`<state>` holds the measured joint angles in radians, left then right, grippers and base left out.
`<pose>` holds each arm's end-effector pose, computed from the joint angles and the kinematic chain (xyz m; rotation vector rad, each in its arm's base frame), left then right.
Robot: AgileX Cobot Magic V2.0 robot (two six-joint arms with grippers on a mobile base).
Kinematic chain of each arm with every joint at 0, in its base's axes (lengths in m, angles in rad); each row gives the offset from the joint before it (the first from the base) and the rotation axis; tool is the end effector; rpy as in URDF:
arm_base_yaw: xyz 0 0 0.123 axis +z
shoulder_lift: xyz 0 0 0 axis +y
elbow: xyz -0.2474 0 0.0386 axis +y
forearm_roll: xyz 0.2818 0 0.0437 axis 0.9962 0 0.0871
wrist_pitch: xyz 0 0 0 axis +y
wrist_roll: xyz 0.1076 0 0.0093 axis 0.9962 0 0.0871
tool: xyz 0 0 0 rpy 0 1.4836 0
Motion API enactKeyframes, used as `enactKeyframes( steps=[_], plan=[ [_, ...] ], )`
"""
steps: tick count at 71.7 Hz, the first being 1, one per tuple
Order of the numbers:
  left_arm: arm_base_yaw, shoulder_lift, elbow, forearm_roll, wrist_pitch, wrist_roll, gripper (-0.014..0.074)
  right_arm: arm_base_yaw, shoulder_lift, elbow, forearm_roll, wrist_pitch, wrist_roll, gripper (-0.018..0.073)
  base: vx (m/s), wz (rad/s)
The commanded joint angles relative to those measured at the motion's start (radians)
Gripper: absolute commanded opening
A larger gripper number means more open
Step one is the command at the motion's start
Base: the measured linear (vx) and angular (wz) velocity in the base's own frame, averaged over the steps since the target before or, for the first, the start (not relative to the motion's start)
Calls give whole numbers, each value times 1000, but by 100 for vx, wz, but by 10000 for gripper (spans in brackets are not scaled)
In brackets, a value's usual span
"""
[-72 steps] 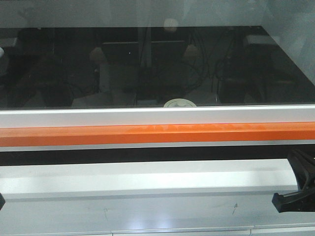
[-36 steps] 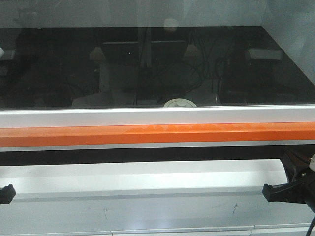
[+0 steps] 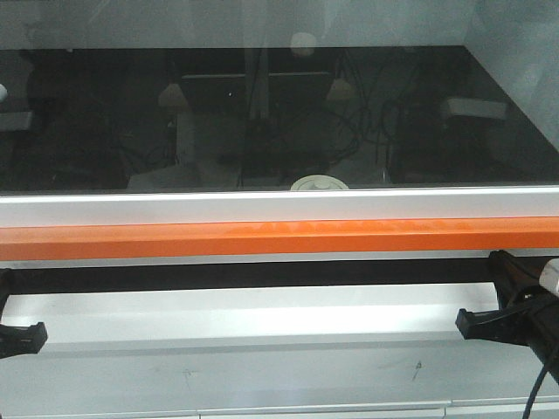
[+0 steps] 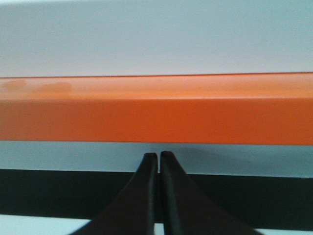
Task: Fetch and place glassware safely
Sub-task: 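Hook both grippers under the orange sash handle and lift it upward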
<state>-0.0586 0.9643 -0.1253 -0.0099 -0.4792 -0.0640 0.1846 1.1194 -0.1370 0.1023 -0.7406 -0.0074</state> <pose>0.2152 -0.0121 0.1386 -0.0163 1.8442 -0.0877 0.2235 0.0342 0.1353 -0.0497 1.7286 0.1270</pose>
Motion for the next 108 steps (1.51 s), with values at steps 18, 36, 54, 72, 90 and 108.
enactKeyframes(
  steps=[18,36,54,72,90,108],
  plan=[
    [-7,80,-28,0,-217,-2,-7,2,77,-25,-8,-217,7,-1,0,0],
    [-7,107,-28,0,-304,-1,-7,2,104,-25,-65,-293,28,-1,0,0],
    [-7,106,-28,0,-378,-1,-7,2,104,-25,-61,-313,28,-1,0,0],
    [-7,106,-28,10,-429,-1,-7,2,104,-25,-62,-341,28,-1,0,0],
    [-7,106,-28,10,-453,-2,-7,2,104,-25,-62,-351,32,-1,0,0],
    [-7,76,-29,10,-476,-1,-7,2,104,-44,-62,-376,27,-1,0,0]
  ],
)
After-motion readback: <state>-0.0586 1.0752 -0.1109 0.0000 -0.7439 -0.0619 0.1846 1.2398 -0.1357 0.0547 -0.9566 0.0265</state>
